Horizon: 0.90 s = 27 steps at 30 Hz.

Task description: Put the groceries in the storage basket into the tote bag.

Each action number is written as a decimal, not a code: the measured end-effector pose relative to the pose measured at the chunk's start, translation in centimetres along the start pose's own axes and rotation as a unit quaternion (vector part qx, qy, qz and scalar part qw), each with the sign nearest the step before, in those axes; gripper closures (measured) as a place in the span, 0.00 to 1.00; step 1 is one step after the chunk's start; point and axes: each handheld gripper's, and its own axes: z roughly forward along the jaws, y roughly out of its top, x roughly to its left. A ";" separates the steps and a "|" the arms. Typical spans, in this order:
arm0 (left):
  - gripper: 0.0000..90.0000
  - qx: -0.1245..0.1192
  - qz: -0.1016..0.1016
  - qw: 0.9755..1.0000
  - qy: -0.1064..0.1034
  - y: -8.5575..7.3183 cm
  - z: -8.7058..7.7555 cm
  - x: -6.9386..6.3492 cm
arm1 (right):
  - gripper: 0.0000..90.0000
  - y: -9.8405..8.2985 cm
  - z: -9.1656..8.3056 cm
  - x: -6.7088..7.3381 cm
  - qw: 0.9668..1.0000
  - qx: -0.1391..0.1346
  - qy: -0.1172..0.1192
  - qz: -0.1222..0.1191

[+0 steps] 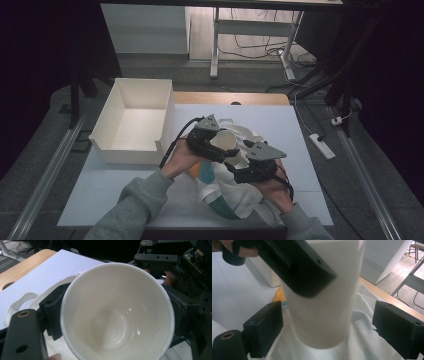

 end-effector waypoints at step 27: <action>0.20 0.016 0.018 0.999 -0.023 -0.1 1.3 -1.4 | 0.24 0.1 0.6 1.1 0.999 0.014 0.000 -0.038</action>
